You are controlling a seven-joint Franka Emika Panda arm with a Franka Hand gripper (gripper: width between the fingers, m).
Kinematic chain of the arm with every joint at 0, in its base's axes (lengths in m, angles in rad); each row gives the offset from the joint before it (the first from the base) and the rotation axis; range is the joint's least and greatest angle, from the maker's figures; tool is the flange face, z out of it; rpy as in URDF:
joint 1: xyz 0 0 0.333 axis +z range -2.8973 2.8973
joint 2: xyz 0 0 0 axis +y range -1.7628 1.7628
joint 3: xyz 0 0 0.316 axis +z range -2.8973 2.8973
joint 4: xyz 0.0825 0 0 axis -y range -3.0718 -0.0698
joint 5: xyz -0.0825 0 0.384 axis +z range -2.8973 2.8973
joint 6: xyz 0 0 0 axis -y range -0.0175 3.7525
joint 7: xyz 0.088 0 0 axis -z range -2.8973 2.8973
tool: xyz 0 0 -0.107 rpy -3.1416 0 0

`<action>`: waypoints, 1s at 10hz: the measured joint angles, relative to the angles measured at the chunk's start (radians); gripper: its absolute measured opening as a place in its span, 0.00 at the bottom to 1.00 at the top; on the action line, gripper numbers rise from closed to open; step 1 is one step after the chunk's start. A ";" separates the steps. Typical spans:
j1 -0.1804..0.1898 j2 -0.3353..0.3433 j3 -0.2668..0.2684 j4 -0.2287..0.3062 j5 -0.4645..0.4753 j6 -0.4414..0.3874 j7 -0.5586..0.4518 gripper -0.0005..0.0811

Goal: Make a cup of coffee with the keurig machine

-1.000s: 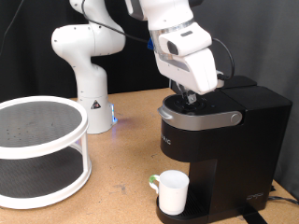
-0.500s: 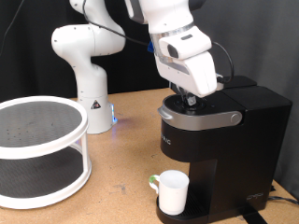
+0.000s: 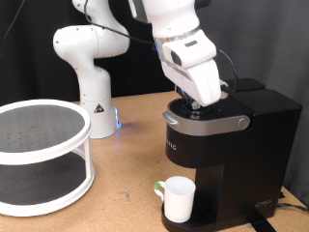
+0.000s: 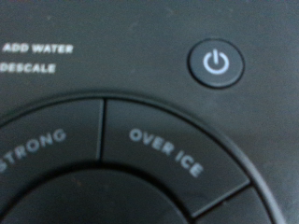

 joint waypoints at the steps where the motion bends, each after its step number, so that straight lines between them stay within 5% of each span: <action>1: -0.004 0.017 -0.003 0.024 0.001 -0.034 0.019 0.01; 6: -0.011 0.071 -0.016 0.103 0.004 -0.151 0.073 0.01; 10: -0.014 0.077 -0.020 0.108 0.032 -0.152 0.054 0.01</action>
